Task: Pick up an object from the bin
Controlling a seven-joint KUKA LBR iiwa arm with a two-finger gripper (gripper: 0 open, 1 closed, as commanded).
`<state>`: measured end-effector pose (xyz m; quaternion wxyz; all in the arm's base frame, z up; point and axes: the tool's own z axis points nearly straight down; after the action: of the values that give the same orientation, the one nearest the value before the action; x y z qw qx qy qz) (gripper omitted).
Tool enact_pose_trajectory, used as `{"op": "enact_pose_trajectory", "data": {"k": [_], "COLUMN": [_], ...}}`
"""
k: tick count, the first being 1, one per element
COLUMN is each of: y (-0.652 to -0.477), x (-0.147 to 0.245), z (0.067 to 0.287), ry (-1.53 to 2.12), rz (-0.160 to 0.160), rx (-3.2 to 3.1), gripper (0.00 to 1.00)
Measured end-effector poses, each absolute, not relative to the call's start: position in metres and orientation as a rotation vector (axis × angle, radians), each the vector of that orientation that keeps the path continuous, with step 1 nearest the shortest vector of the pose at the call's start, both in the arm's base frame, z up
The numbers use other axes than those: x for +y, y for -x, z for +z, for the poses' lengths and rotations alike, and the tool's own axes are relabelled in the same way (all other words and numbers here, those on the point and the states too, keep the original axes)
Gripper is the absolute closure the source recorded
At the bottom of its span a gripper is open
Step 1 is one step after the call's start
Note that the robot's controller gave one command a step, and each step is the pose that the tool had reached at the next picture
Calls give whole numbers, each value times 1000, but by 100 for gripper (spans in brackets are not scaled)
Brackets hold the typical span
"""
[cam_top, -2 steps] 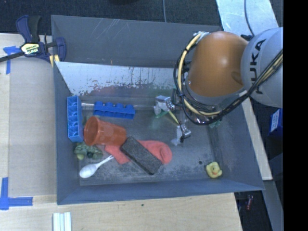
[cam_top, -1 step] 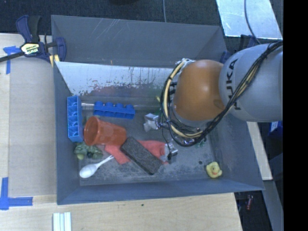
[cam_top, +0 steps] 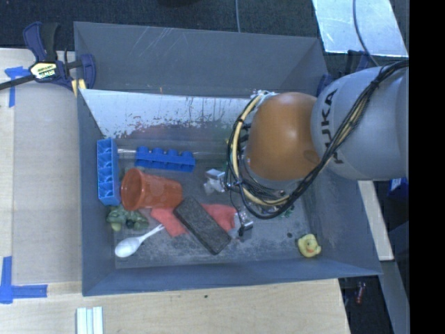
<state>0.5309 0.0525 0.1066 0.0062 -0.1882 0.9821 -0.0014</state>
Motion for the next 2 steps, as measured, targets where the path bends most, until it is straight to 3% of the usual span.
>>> {"op": "enact_pose_trajectory", "data": {"k": [1,2], "y": [-531,-534], "x": [35,31], "z": [86,83], "ry": [440,461], "rz": [-3,-2], "rx": [3098,3090], "gripper": [0,0]}}
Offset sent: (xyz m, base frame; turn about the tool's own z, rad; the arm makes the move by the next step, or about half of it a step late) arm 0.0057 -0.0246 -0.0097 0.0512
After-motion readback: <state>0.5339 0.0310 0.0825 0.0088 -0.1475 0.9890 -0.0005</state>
